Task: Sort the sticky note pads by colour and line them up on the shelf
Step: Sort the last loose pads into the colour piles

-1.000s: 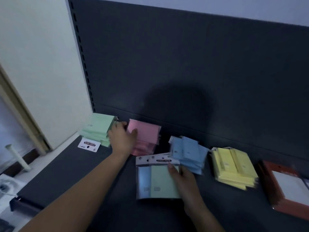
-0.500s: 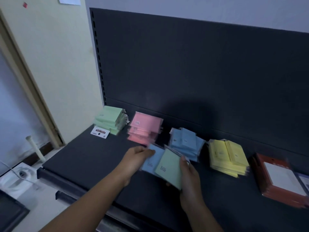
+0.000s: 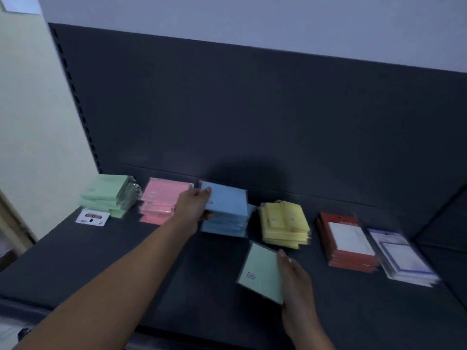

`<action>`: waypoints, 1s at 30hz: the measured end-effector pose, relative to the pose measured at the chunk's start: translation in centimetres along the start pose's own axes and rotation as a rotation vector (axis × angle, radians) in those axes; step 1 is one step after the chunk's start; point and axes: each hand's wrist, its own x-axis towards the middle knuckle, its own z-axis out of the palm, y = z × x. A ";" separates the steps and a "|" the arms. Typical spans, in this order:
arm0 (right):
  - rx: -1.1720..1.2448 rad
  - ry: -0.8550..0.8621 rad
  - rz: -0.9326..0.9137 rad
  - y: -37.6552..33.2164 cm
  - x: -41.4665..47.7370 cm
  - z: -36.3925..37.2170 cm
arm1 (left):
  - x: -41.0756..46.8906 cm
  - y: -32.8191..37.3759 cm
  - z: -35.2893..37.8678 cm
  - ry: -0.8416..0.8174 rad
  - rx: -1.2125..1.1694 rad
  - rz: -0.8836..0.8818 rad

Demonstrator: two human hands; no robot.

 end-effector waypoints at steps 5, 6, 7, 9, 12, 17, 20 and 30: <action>0.041 0.042 -0.014 -0.5 0.1 -1.9 | 2.8 -1.8 2.3 -0.042 0.217 0.000; 0.043 0.044 -0.012 -0.6 0.1 -1.9 | 2.9 -2.0 2.3 -0.029 0.294 0.028; 0.043 0.040 -0.006 -0.6 0.2 -1.9 | 3.1 -2.1 2.3 -0.011 0.366 0.059; 0.030 0.016 0.014 -0.6 0.3 -1.7 | 3.2 -2.3 1.9 0.016 0.467 0.114; 0.005 -0.024 0.027 -0.5 0.3 -1.0 | 2.9 -2.4 1.2 0.045 0.585 0.235; -0.004 -0.071 0.012 -0.8 0.1 0.4 | 2.0 -1.8 -0.3 0.091 0.648 0.337; -0.008 -0.112 -0.019 -0.7 -0.2 1.3 | 0.0 -1.5 -1.6 0.186 0.545 0.430; 0.017 -0.389 -0.043 0.2 -2.2 9.4 | -8.1 -1.9 -8.5 -0.336 0.243 -0.072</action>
